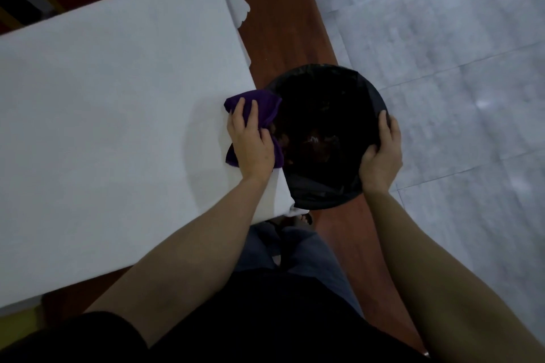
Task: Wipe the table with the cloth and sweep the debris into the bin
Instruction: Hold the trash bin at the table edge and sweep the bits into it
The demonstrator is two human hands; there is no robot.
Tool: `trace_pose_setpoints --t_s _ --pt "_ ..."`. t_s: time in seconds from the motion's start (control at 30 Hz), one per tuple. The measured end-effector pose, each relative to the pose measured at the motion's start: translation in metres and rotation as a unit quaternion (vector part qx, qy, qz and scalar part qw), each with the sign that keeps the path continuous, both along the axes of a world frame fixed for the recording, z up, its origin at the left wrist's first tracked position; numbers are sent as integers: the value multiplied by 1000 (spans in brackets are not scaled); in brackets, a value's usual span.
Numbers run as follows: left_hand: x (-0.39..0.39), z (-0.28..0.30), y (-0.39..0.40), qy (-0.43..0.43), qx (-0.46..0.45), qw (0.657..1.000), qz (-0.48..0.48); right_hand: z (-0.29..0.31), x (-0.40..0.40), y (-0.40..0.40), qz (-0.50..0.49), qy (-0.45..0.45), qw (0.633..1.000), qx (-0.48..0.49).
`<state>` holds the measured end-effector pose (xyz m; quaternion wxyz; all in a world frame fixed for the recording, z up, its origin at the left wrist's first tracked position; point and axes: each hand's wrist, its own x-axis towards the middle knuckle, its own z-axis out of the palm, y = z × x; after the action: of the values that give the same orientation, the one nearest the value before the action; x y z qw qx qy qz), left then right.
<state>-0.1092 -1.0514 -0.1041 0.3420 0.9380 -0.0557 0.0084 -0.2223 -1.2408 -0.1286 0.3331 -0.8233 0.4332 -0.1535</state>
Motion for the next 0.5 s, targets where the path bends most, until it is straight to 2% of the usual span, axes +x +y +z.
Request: trace_pose_setpoints --t_s 0.5 --pt "0 4 -29 6 -33 995 -97 3 -2 -2 -21 3 1000 23"
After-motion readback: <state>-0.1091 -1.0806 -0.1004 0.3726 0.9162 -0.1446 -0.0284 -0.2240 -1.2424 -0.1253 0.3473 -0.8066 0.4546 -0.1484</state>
